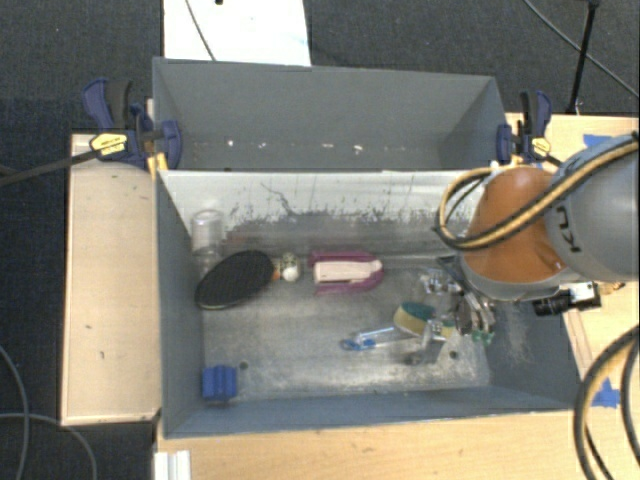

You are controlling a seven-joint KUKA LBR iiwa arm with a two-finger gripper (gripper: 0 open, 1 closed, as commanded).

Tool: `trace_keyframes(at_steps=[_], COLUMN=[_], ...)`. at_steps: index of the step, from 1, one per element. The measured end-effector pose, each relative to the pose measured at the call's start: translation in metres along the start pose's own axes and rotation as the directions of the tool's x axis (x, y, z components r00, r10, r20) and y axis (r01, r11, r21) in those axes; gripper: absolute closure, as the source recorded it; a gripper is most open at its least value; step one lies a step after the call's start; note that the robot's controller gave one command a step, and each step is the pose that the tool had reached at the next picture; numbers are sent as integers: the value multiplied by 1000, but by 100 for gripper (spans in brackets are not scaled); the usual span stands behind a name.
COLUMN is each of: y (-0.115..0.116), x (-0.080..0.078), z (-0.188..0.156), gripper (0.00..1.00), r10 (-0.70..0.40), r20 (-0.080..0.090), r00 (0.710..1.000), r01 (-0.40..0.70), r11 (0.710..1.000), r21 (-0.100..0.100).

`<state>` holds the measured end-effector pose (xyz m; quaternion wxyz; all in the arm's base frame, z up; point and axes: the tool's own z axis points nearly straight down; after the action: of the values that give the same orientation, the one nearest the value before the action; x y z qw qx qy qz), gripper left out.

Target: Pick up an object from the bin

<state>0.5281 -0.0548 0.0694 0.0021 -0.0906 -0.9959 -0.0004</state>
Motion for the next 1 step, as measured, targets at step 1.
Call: trace_keyframes(at_steps=[1], y=[0], x=[-1], z=[-3], gripper=[100], r10=[-5], r20=[5], r00=[1000], r01=[5], r11=[1000], r21=[0])
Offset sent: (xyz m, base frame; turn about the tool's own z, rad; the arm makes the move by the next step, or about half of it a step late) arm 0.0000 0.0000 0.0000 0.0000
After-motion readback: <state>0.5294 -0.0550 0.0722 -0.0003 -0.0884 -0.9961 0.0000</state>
